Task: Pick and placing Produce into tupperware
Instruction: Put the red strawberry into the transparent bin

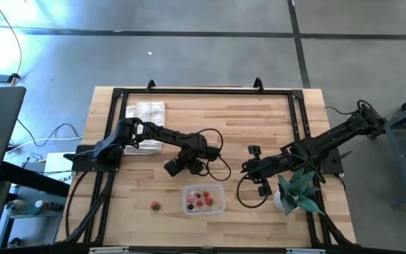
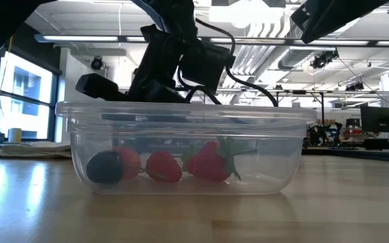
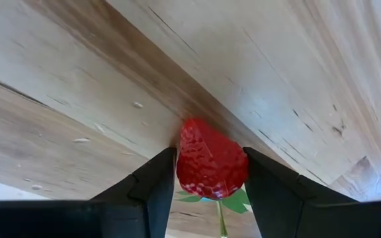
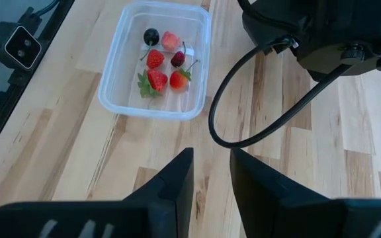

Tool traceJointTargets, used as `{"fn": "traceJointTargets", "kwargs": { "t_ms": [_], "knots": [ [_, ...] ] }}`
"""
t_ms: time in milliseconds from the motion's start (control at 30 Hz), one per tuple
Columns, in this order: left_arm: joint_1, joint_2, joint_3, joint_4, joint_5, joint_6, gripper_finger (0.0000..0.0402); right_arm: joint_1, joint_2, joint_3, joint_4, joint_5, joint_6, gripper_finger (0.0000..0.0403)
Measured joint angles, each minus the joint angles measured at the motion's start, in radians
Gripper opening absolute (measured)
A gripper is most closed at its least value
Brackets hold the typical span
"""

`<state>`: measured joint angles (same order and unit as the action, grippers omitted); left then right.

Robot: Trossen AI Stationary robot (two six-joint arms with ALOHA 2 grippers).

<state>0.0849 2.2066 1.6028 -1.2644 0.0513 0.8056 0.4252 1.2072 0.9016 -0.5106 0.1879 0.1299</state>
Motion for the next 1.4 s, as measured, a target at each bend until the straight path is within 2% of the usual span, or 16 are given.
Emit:
{"fn": "traceJointTargets", "kwargs": {
  "t_ms": [533,833,1033,1200,1400],
  "knots": [
    [0.0,0.0,0.0,-0.002,-0.006,-0.011,0.0165,0.0,0.0,0.0,0.0,0.0,0.0,0.009],
    [0.001,-0.001,0.001,-0.005,0.012,-0.013,0.0121,0.0,0.0,0.0,0.0,0.0,0.0,0.009],
    [0.0,-0.004,0.002,-0.01,0.008,-0.028,0.0157,0.0,0.0,0.0,0.0,0.0,0.0,0.009],
    [-0.001,-0.004,0.067,-0.029,0.01,-0.028,0.0158,0.0,0.0,0.0,0.0,0.0,0.0,0.009],
    [0.0,-0.004,0.187,-0.087,0.01,-0.024,0.011,0.0,0.0,0.0,0.0,0.0,0.0,0.009]
  ]
}}
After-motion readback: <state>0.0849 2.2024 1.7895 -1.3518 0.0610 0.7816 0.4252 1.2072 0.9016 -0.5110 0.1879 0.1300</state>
